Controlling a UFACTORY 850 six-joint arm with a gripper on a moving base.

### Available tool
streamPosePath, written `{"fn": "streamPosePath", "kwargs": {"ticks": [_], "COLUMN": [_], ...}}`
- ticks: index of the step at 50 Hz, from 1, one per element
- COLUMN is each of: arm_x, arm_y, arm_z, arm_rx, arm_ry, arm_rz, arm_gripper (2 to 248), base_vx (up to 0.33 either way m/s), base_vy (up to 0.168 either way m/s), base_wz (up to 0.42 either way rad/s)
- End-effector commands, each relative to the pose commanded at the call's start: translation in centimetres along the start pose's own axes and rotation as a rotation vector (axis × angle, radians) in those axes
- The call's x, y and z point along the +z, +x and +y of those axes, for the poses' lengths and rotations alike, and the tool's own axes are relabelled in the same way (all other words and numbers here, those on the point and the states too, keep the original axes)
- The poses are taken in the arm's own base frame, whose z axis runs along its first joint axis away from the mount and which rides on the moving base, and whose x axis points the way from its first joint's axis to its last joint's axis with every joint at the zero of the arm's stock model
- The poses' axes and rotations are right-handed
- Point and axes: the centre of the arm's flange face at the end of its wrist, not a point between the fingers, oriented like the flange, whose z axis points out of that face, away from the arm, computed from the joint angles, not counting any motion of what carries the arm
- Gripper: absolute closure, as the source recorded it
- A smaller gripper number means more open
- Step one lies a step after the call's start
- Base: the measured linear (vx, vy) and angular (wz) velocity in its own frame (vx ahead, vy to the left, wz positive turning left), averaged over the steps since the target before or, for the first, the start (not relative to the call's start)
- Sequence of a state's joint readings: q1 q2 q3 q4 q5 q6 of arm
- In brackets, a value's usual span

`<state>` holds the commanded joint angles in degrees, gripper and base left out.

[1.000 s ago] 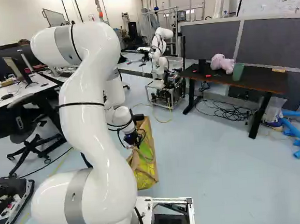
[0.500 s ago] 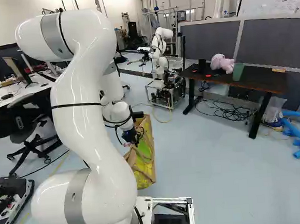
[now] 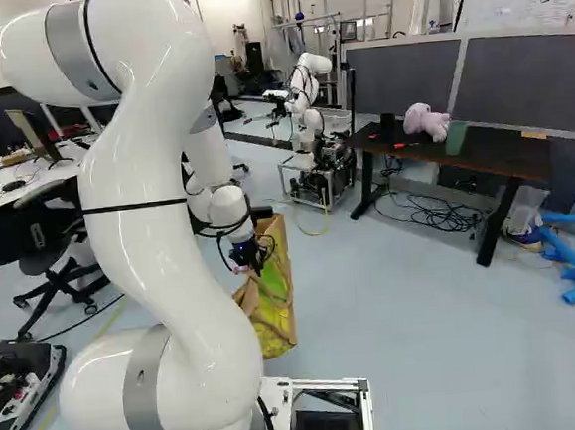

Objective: Pick up the bag on the ground and place it on the table

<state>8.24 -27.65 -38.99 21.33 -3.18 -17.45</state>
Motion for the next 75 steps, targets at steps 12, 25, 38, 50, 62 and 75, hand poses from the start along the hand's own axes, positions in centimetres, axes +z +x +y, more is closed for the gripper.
{"fn": "streamPosePath", "kwargs": {"ticks": [12, 25, 38, 50, 62, 75], "arm_x": [-1.7, -3.5, -5.4, -7.1, -8.8, -10.6], "arm_y": [0.1, 0.1, 0.1, 0.1, -0.1, -0.1], "arm_z": [0.3, 0.7, 1.0, 1.2, 1.3, 1.4], "arm_rx": [0.009, 0.020, 0.030, 0.036, 0.039, 0.020], "arm_ry": [0.009, 0.022, 0.036, 0.050, 0.064, 0.064], "arm_rz": [0.012, 0.013, 0.013, 0.013, 0.013, 0.039], "arm_gripper": [228, 228, 228, 228, 228, 228], "base_vx": [0.000, 0.000, 0.000, 0.000, 0.000, 0.000], "base_vy": [0.000, 0.000, 0.000, 0.000, 0.000, 0.000], "base_wz": [0.000, 0.000, 0.000, 0.000, 0.000, 0.000]}}
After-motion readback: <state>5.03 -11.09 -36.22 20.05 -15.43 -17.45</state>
